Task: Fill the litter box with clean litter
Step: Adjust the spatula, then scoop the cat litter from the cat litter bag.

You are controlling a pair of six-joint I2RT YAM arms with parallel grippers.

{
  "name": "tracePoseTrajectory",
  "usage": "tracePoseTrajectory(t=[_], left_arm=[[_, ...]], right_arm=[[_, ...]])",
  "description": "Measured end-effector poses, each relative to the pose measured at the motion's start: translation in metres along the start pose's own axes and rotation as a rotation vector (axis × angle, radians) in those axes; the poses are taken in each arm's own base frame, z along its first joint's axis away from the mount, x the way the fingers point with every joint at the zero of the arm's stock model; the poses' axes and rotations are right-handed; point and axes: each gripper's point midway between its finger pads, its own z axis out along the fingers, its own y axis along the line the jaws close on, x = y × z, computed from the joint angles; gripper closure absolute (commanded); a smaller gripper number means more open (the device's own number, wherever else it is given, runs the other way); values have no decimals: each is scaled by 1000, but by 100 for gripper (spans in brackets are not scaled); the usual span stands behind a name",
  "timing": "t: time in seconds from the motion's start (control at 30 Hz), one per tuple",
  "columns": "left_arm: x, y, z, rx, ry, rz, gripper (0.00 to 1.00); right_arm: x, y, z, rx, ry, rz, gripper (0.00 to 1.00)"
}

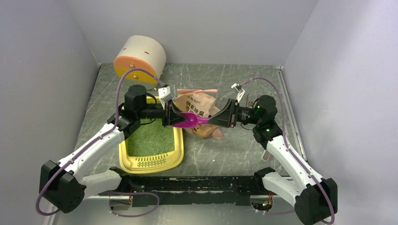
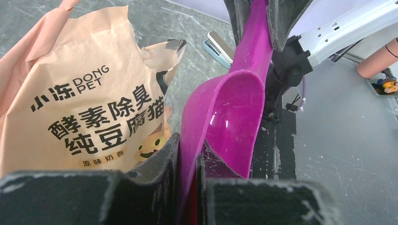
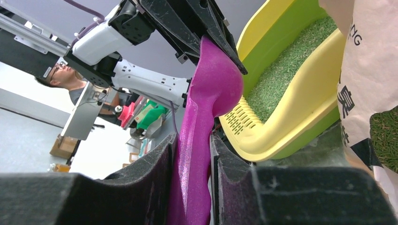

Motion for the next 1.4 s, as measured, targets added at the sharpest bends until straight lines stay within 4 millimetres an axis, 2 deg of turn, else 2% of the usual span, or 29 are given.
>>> tracePoseTrajectory(t=[0.07,0.2,0.23,0.37,0.57,0.73,0.8,0.9,1.0,1.07,1.13,1.3,1.4], left_arm=[[0,1,0,-1,3,0,86],[0,5,2,-21,8,3,50],[0,7,2,-34,8,5,44],[-4,14,3,-83,-8,7,33],[-31,21,-9,-177,-94,32,25],[-59,35,-29,-259,-177,51,21],[-65,43,-30,-276,-183,50,21],[-61,56,-23,-278,-161,29,21],[-46,68,-15,-278,-120,-5,21],[-36,75,-11,-282,-94,-24,21],[-31,79,-9,-287,-79,-30,21],[-25,86,-10,-322,-68,-31,21],[-19,93,-12,-358,-66,-37,20]], right_arm=[[0,-1,0,3,-1,0,100],[0,-4,0,27,-1,4,100],[0,-4,0,39,0,5,100],[-9,-6,-3,130,-22,-17,100],[-23,-2,-21,307,-78,-89,100],[-29,8,-49,480,-114,-146,100],[-35,16,-63,555,-143,-177,100],[-49,33,-86,662,-198,-239,100],[-55,42,-103,740,-227,-277,100],[-55,37,-112,797,-221,-275,100],[-48,24,-116,849,-186,-249,100],[-29,-10,-113,910,-73,-169,100],[-22,-23,-110,920,-31,-145,100]])
